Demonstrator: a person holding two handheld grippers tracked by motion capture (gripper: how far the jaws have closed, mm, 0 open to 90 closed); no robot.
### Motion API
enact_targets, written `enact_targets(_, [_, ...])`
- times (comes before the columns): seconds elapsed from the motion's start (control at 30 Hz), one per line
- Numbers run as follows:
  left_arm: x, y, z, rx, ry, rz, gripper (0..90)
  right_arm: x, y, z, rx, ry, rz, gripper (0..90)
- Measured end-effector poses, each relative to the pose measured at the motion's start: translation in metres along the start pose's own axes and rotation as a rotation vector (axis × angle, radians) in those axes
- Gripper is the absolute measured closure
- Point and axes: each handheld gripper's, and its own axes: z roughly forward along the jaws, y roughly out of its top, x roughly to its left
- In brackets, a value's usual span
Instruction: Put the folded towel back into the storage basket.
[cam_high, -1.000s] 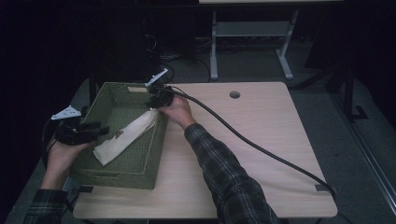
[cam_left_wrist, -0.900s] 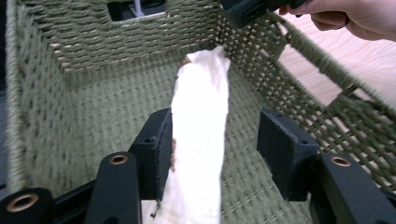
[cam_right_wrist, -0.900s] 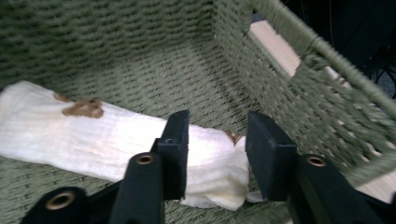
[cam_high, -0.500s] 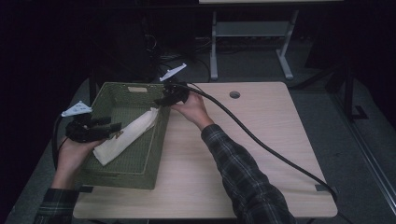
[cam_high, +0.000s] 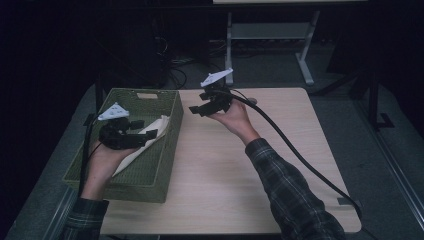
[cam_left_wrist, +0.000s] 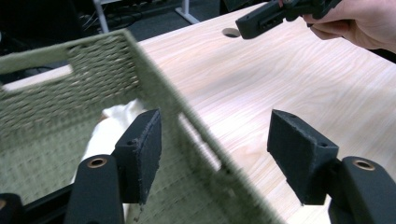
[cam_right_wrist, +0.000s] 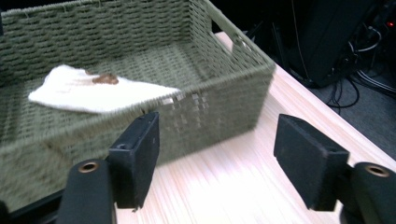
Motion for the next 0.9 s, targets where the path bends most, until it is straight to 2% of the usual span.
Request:
enact_targets(0.3, [-0.044, 0.02, 0.035, 0.005, -0.063, 0.069, 24.9, -0.009, -0.038, -0.045, 0.0, -0.026, 0.038, 26.3])
enact_targets(0.5, [-0.068, 0.025, 0.062, 0.014, -0.108, 0.119, 21.7, -0.015, -0.062, -0.074, -0.003, -0.065, 0.049, 23.8])
enact_targets(0.73, [-0.089, 0.019, 0.087, 0.035, -0.135, 0.168, 18.2, -0.018, -0.093, -0.1, -0.016, -0.095, 0.079, 20.8])
enact_targets(0.9, [-0.103, 0.007, 0.103, 0.046, -0.154, 0.193, 17.9, -0.016, -0.121, -0.119, -0.019, -0.12, 0.092, 19.0])
